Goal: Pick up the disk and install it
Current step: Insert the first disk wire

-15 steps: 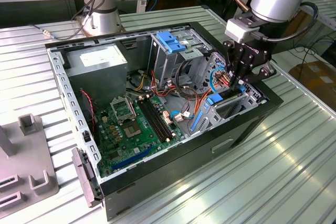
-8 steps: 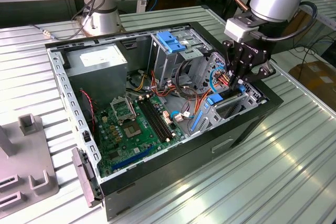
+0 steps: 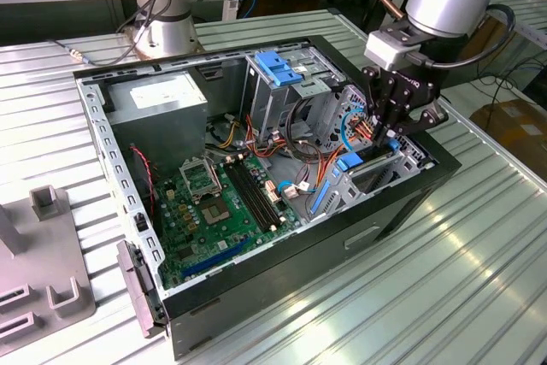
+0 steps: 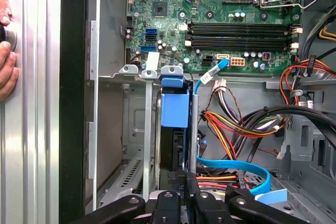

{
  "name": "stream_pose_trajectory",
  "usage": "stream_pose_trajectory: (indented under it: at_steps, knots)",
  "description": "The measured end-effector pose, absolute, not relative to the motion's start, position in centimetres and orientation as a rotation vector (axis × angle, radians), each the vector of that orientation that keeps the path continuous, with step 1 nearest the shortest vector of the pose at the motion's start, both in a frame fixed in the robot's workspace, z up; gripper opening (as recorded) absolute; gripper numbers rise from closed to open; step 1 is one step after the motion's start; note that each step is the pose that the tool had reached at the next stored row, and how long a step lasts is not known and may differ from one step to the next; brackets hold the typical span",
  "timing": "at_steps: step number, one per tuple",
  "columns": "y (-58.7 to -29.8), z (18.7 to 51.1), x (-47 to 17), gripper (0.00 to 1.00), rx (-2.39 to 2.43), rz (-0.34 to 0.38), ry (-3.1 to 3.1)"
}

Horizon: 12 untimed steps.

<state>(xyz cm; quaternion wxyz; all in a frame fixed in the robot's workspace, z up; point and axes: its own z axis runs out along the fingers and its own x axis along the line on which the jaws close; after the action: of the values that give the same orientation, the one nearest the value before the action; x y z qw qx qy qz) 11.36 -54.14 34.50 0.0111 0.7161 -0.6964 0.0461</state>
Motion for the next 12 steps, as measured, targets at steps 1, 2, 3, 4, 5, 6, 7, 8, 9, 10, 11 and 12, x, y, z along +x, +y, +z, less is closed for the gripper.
stream_pose_trajectory:
  at_steps: [1, 2, 3, 4, 5, 6, 7, 8, 9, 10, 11, 12]
  knots:
    - [-54.14, 34.49, 11.36, 0.16, 2.234, 0.144, -2.172]
    - [-54.14, 34.46, 11.35, 0.16, 2.234, 0.143, -2.173]
    - [-54.14, 34.42, 11.36, 0.16, 2.234, 0.143, -2.173]
    - [-54.14, 34.40, 11.36, 0.16, 2.234, 0.143, -2.173]
    - [-54.14, 34.32, 11.35, 0.16, 2.235, 0.142, -2.174]
    - [-54.14, 34.27, 11.35, 0.16, 2.235, 0.141, -2.174]
    - [-54.14, 34.24, 11.35, 0.16, 2.236, 0.140, -2.174]
    - [-54.14, 34.19, 11.35, 0.16, 2.236, 0.139, -2.175]
    - [-54.14, 34.13, 11.35, 0.16, 2.237, 0.138, -2.176]
    - [-54.14, 34.06, 11.35, 0.16, 2.238, 0.136, -2.177]
    - [-54.14, 33.98, 11.35, 0.16, 2.238, 0.135, -2.177]
    - [-54.14, 33.97, 11.35, 0.16, 2.238, 0.135, -2.177]
